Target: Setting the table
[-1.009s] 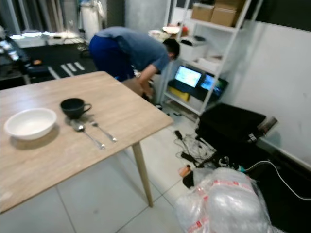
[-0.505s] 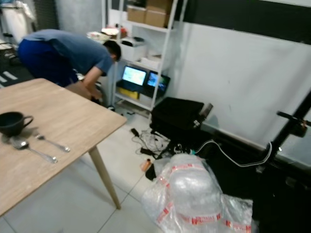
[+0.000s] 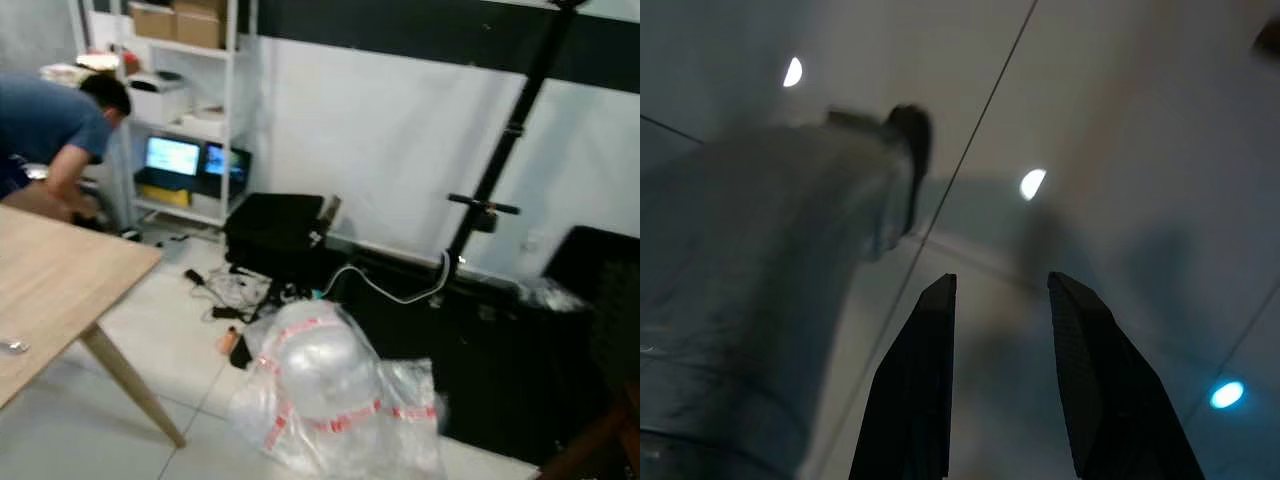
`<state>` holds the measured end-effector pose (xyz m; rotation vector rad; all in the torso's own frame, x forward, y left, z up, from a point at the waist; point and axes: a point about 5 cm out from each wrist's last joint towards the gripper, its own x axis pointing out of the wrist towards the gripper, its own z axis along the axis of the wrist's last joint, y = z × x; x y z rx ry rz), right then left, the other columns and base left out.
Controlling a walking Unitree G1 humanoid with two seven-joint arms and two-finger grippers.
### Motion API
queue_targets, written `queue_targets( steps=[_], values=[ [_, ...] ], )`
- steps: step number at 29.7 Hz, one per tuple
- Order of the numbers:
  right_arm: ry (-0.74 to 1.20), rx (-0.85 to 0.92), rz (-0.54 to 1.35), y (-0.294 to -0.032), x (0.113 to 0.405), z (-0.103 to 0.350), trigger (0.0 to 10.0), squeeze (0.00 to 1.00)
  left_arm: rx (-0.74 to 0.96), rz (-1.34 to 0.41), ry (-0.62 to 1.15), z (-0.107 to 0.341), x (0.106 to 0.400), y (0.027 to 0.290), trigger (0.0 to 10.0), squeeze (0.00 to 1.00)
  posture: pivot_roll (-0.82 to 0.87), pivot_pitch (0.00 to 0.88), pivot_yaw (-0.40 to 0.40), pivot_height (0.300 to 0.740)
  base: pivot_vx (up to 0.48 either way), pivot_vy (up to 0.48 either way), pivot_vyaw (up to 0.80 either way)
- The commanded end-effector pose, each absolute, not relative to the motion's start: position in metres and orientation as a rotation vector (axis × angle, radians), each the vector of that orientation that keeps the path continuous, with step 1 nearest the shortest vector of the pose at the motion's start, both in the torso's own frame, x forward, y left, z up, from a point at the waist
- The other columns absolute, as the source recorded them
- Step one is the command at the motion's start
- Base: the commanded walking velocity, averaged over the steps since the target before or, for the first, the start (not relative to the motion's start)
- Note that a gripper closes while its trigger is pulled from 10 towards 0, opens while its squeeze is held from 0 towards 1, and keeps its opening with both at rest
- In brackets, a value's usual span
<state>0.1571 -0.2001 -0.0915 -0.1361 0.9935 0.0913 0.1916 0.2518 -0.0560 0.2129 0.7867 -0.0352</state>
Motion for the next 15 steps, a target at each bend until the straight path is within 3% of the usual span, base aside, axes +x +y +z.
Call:
queue_targets(
  steps=[1,9,11,13,15],
  values=[
    [1.014,-0.142,0.068,-0.207,0.150,-0.093,10.0,0.00,0.211,-0.042,0.790,-0.058,0.190,0.249,10.0,0.01,0.03,0.100,0.037,0.740,0.000,0.000,-0.80],
    [1.003,-0.134,0.038,-0.210,0.152,-0.092,10.0,0.00,0.196,-0.048,0.780,-0.058,0.194,0.246,10.0,0.02,0.03,0.101,0.035,0.740,0.000,0.000,-0.80],
    [0.993,-0.125,0.025,-0.211,0.155,-0.091,10.0,0.00,0.191,-0.053,0.774,-0.058,0.195,0.244,10.0,0.07,0.03,0.101,0.035,0.740,0.000,0.000,-0.80],
    [0.971,-0.114,0.016,-0.210,0.160,-0.089,10.0,0.00,0.175,-0.072,0.753,-0.056,0.199,0.239,10.0,0.23,0.02,0.103,0.036,0.740,0.000,0.000,-0.80],
    [0.961,-0.108,0.012,-0.210,0.162,-0.088,10.0,0.00,0.168,-0.085,0.745,-0.056,0.200,0.237,10.0,0.23,0.02,0.103,0.037,0.740,0.000,0.000,-0.80]
  ],
)
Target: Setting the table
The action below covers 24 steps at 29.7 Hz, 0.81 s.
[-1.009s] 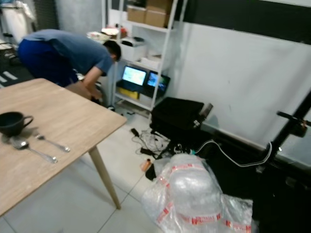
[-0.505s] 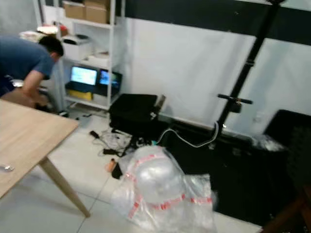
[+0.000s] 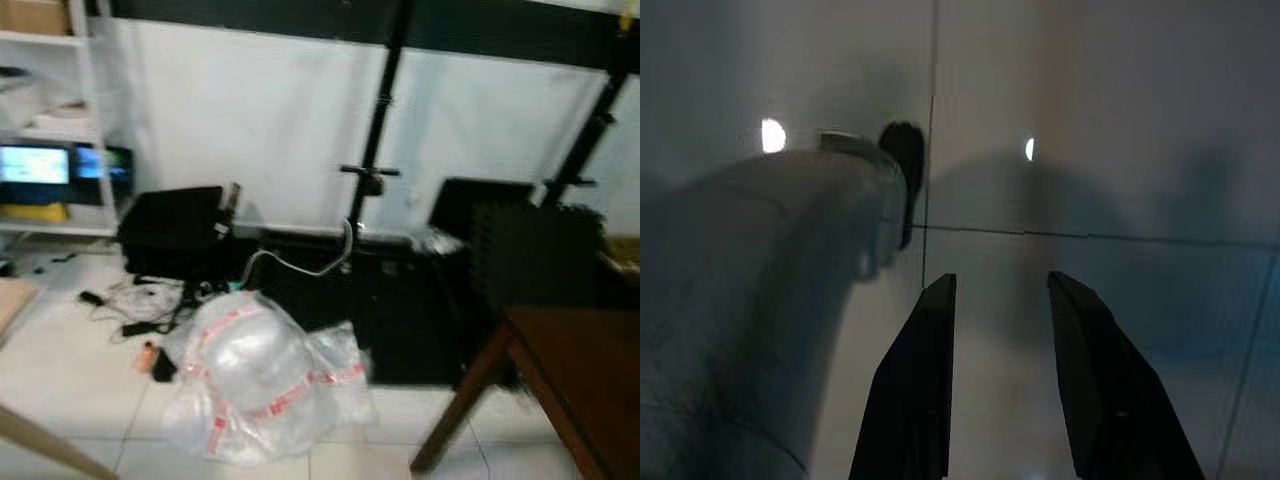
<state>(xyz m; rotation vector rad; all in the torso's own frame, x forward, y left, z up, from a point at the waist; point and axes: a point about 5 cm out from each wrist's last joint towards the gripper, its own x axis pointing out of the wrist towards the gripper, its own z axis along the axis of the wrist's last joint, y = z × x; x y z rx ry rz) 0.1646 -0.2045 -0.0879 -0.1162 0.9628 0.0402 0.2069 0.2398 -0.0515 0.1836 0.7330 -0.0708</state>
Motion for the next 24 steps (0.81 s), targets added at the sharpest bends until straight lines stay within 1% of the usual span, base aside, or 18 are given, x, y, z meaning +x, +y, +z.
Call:
queue_targets(
  steps=[1,2,4,5,6,7,8,9,11,12,13,14,16,17,18,19,20,24],
  values=[
    [0.931,-0.097,0.009,-0.207,0.169,-0.085,10.0,0.00,0.232,-0.136,0.690,-0.051,0.206,0.232,10.0,0.23,0.03,0.106,0.036,0.740,0.000,0.000,-0.80],
    [0.911,-0.086,0.003,-0.206,0.173,-0.083,10.0,0.00,0.263,-0.157,0.676,-0.050,0.207,0.231,10.0,0.24,0.03,0.106,0.036,0.740,0.000,0.000,-0.80],
    [0.863,-0.051,-0.016,-0.201,0.184,-0.078,10.0,0.00,0.297,-0.148,0.648,-0.047,0.211,0.231,10.0,0.38,0.02,0.107,0.039,0.740,0.000,0.000,-0.80],
    [0.863,-0.051,-0.016,-0.201,0.184,-0.078,10.0,0.00,0.297,-0.148,0.648,-0.047,0.211,0.231,10.0,0.38,0.02,0.107,0.039,0.740,0.000,0.000,-0.80],
    [0.844,-0.039,-0.027,-0.200,0.189,-0.076,10.0,0.00,0.285,-0.119,0.639,-0.046,0.214,0.231,10.0,0.58,0.02,0.106,0.041,0.740,0.000,0.000,-0.80],
    [0.826,-0.026,-0.038,-0.198,0.193,-0.074,10.0,0.00,0.259,-0.093,0.624,-0.043,0.218,0.230,10.0,0.60,0.02,0.106,0.043,0.740,0.000,0.000,-0.80],
    [0.790,-0.013,-0.050,-0.194,0.202,-0.070,10.0,0.00,0.235,-0.088,0.574,-0.036,0.230,0.223,10.0,0.55,0.02,0.106,0.044,0.740,0.000,0.000,-0.80],
    [0.777,-0.011,-0.053,-0.192,0.205,-0.068,10.0,0.00,0.236,-0.097,0.549,-0.033,0.235,0.220,10.0,0.55,0.02,0.106,0.044,0.740,0.000,0.000,-0.80],
    [0.751,-0.001,-0.048,-0.187,0.211,-0.065,10.0,0.00,0.249,-0.110,0.500,-0.025,0.247,0.209,10.0,0.52,0.02,0.105,0.046,0.740,0.000,0.000,-0.80],
    [0.751,-0.001,-0.048,-0.187,0.211,-0.065,10.0,0.00,0.249,-0.110,0.500,-0.025,0.247,0.209,10.0,0.52,0.02,0.105,0.046,0.740,0.000,0.000,-0.80],
    [0.742,-0.002,-0.043,-0.185,0.213,-0.064,10.0,0.00,0.265,-0.103,0.490,-0.023,0.250,0.207,10.0,0.48,0.02,0.105,0.048,0.740,0.000,0.000,-0.80],
    [0.733,-0.001,-0.040,-0.183,0.215,-0.063,10.0,0.00,0.280,-0.097,0.482,-0.021,0.253,0.206,10.0,0.47,0.02,0.105,0.048,0.740,0.000,0.000,-0.80],
    [0.728,0.000,-0.038,-0.182,0.216,-0.062,10.0,0.00,0.288,-0.095,0.478,-0.021,0.254,0.205,10.0,0.47,0.02,0.105,0.048,0.740,0.000,0.000,-0.80],
    [0.719,0.010,-0.041,-0.180,0.217,-0.061,10.0,0.00,0.287,-0.077,0.483,-0.021,0.253,0.207,10.0,0.38,0.02,0.106,0.048,0.740,0.000,0.000,-0.80],
    [0.713,0.017,-0.043,-0.179,0.218,-0.061,10.0,0.00,0.278,-0.062,0.490,-0.022,0.252,0.209,10.0,0.35,0.02,0.107,0.048,0.740,0.000,0.000,-0.80],
    [0.713,0.017,-0.043,-0.179,0.218,-0.061,10.0,0.00,0.278,-0.062,0.490,-0.022,0.252,0.209,10.0,0.35,0.02,0.107,0.048,0.740,0.000,0.000,-0.80],
    [0.709,0.023,-0.044,-0.178,0.218,-0.060,10.0,0.00,0.262,-0.043,0.493,-0.023,0.251,0.211,10.0,0.32,0.01,0.108,0.048,0.740,0.000,0.000,-0.80],
    [0.702,0.034,-0.050,-0.177,0.217,-0.061,10.0,0.00,0.242,-0.020,0.492,-0.024,0.249,0.212,10.0,0.33,0.02,0.109,0.044,0.740,0.000,0.000,-0.80]
  ],
)
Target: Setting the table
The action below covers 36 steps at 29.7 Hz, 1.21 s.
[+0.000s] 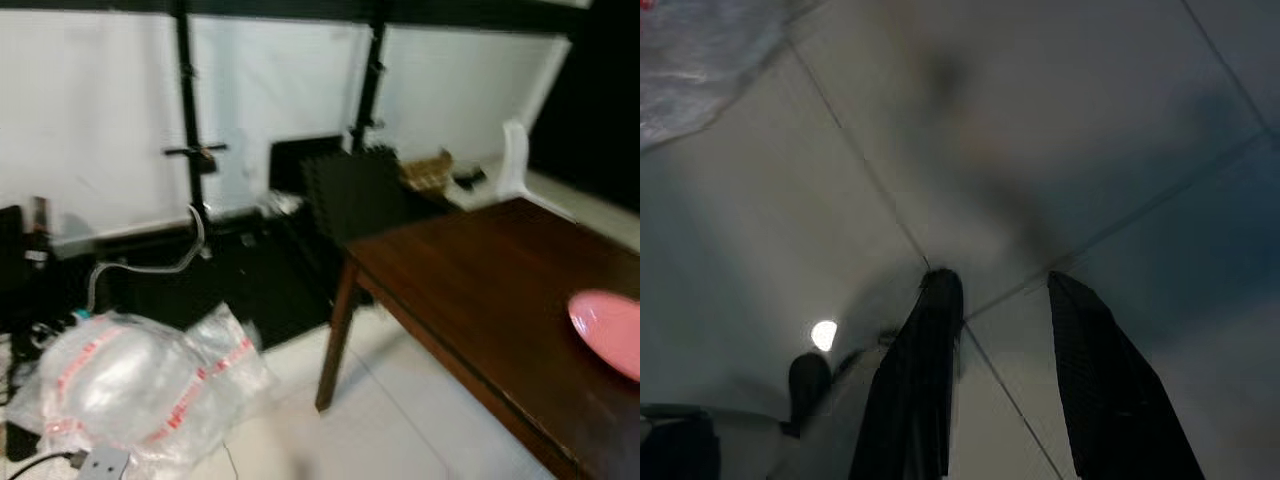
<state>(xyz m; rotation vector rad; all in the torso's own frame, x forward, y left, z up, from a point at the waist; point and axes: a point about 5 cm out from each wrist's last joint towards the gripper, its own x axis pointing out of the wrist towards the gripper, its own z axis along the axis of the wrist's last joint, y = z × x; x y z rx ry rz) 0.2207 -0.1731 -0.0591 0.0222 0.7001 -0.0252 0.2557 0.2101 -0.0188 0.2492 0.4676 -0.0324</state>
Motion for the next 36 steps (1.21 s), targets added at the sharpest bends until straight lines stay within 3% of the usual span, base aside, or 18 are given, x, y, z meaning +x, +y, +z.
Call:
queue_targets(
  steps=[1,8,20,27,28,30,32,36],
  values=[
    [0.697,0.038,-0.058,-0.177,0.217,-0.061,10.0,0.00,0.240,-0.018,0.492,-0.024,0.249,0.212,10.0,0.33,0.02,0.109,0.043,0.740,0.000,0.000,-0.80],
    [0.661,0.047,-0.100,-0.184,0.221,-0.056,10.0,0.00,0.236,-0.017,0.495,-0.025,0.247,0.212,10.0,0.35,0.02,0.111,0.043,0.740,0.000,0.000,-0.80],
    [0.389,0.059,-0.168,-0.190,0.261,-0.016,10.0,0.00,0.206,-0.031,0.470,-0.019,0.253,0.212,10.0,0.33,0.01,0.109,0.042,0.740,0.000,0.000,-0.80],
    [0.080,0.037,-0.202,-0.202,0.295,0.046,10.0,0.00,0.119,-0.067,0.262,0.027,0.291,0.201,10.0,0.32,0.00,0.104,0.049,0.740,0.000,0.000,-0.80],
    [0.033,0.036,-0.207,-0.204,0.300,0.058,10.0,0.00,0.106,-0.077,0.210,0.040,0.299,0.198,10.0,0.24,-0.01,0.102,0.050,0.740,0.000,0.000,-0.80],
    [-0.023,0.039,-0.212,-0.205,0.305,0.072,10.0,0.00,0.092,-0.086,0.152,0.056,0.307,0.194,10.0,0.20,-0.01,0.102,0.051,0.740,0.000,0.000,-0.80],
    [-0.260,0.040,-0.231,-0.210,0.319,0.136,10.0,0.00,0.061,-0.131,-0.065,0.121,0.331,0.179,10.0,0.04,-0.01,0.096,0.054,0.740,0.000,0.000,-0.80],
    [-0.333,0.044,-0.237,-0.210,0.321,0.158,10.0,0.00,0.058,-0.156,-0.138,0.143,0.336,0.171,10.0,0.03,-0.01,0.090,0.055,0.740,0.000,0.000,-0.80]
  ],
)
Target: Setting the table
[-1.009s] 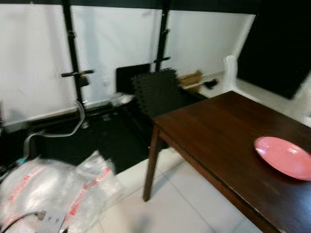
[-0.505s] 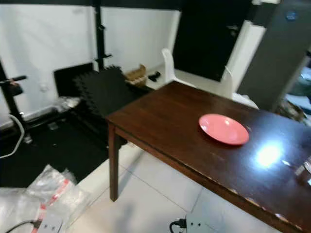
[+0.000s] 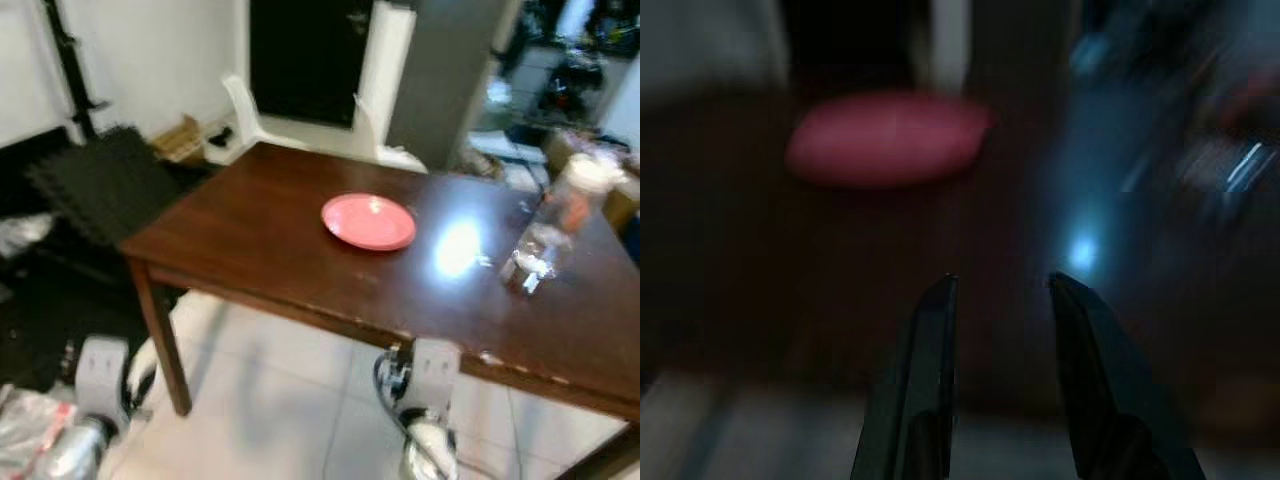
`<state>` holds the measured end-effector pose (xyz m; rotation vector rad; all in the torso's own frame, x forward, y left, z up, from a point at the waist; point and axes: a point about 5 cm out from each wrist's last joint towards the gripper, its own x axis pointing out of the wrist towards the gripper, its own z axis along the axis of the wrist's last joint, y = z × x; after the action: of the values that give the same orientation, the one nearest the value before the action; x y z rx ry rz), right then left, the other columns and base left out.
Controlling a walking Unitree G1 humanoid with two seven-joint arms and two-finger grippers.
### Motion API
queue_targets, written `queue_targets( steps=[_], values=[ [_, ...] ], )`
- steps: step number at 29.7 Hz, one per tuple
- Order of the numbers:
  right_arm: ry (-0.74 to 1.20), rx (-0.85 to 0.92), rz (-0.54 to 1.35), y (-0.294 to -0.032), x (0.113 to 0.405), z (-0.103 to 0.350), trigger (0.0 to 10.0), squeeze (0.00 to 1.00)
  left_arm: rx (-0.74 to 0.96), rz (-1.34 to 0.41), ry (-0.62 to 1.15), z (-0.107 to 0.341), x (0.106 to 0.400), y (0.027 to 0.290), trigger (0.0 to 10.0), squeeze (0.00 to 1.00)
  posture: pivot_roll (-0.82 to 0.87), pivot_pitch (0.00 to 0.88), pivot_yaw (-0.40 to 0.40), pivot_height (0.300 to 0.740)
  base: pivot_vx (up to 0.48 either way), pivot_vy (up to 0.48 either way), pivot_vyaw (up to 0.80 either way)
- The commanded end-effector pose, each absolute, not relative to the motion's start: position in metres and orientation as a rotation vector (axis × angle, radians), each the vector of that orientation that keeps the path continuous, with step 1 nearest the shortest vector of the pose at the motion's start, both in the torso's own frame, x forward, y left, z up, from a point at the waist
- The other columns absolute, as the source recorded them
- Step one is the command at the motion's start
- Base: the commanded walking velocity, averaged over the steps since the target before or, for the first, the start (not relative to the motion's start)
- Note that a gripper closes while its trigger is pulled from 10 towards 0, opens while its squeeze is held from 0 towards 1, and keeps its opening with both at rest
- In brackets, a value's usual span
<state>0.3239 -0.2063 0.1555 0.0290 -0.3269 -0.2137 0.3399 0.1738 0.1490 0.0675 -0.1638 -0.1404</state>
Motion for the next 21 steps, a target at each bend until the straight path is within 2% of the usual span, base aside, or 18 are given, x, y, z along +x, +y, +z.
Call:
queue_targets(
  steps=[1,5,6,7,8,9,14,21],
  values=[
    [-0.366,0.050,-0.241,-0.209,0.321,0.168,10.0,0.00,0.061,-0.183,-0.182,0.157,0.339,0.164,10.0,0.03,-0.02,0.087,0.057,0.740,0.000,0.000,-0.80],
    [-0.402,0.083,-0.241,-0.205,0.318,0.182,10.0,0.00,0.051,-0.226,-0.268,0.181,0.343,0.145,10.0,0.06,-0.02,0.087,0.059,0.740,0.000,0.000,-0.80],
    [-0.396,0.100,-0.240,-0.203,0.316,0.181,10.0,0.00,0.046,-0.224,-0.292,0.187,0.343,0.140,10.0,0.10,-0.02,0.087,0.060,0.740,0.281,0.000,0.00],
    [-0.394,0.100,-0.239,-0.202,0.315,0.181,10.0,0.00,0.053,-0.220,-0.302,0.190,0.344,0.138,10.0,0.20,-0.02,0.088,0.061,0.740,0.480,0.000,0.00],
    [-0.394,0.100,-0.239,-0.202,0.315,0.181,10.0,0.00,0.053,-0.220,-0.302,0.190,0.344,0.138,10.0,0.20,-0.02,0.088,0.061,0.740,0.480,0.000,0.00],
    [-0.391,0.095,-0.236,-0.200,0.314,0.180,10.0,0.00,0.063,-0.224,-0.312,0.193,0.344,0.133,10.0,0.26,-0.03,0.088,0.065,0.740,0.480,0.000,0.00],
    [-0.382,0.095,-0.234,-0.198,0.312,0.182,10.0,0.00,0.062,-0.249,-0.309,0.196,0.342,0.127,10.0,0.28,-0.03,0.090,0.069,0.740,0.480,0.000,0.00],
    [-0.366,0.106,-0.240,-0.199,0.310,0.184,10.0,0.00,0.064,-0.272,-0.302,0.198,0.339,0.121,10.0,0.28,-0.03,0.094,0.070,0.740,0.480,0.000,-0.80]
  ],
)
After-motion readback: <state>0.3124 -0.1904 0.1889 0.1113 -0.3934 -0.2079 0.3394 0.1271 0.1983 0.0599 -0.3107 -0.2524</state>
